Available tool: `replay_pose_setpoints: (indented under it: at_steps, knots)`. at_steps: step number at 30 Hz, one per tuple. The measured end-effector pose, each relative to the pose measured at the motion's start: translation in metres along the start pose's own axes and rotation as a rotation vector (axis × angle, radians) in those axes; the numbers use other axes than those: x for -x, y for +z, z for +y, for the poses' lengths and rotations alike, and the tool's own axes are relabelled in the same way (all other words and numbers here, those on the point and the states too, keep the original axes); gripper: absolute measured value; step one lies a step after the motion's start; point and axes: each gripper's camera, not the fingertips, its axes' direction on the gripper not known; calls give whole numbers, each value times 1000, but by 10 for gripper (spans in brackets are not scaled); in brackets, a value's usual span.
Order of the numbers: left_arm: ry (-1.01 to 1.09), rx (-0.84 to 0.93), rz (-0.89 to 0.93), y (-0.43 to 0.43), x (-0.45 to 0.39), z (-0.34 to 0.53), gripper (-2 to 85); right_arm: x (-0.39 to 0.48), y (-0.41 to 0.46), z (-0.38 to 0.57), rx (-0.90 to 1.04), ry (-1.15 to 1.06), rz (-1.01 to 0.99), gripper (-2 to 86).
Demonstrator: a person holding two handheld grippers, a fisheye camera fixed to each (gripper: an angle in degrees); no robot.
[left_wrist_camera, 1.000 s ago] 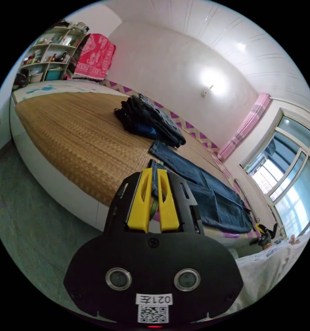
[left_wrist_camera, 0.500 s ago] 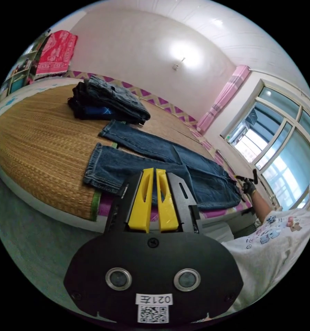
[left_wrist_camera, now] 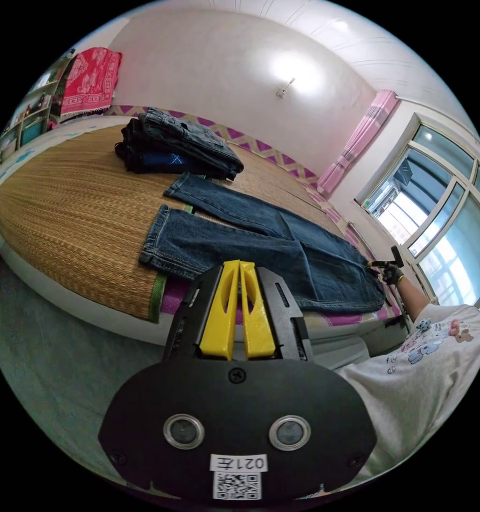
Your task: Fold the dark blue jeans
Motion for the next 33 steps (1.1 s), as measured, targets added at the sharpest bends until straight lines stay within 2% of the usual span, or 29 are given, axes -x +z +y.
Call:
replay_pose_setpoints:
  at_steps: [3,7,12,16,20,23,25,30,33]
  knots:
    - [4,5,5,3,1,-1,-10,-13,-14,7,-9,58,-63,-5]
    - [1,8,22,9,2,-3,-9,-51,24,15,112,256,122,-4]
    - [26,12,-22,5,4,-2,-9,-19,-13,46,-150,170,143,9]
    - [-73,-9,-74,-7,22,7,-7,45,-20,100,-142,46,238,60]
    - [-254,-27,-18,-13,51,24,9,65,-21,174,-207,212,305,98]
    - [-347,-40,47,-13,71,31,34,44,-15,238,-315,428,213,109]
    - [-393,-52,78,-13,83,31,49,19,2,270,-346,545,71,120]
    - [-448,-87,153,-11,108,19,66,-6,21,300,-522,609,-220,123]
    - [-454,-104,180,-10,117,9,67,-17,29,306,-562,632,-259,105]
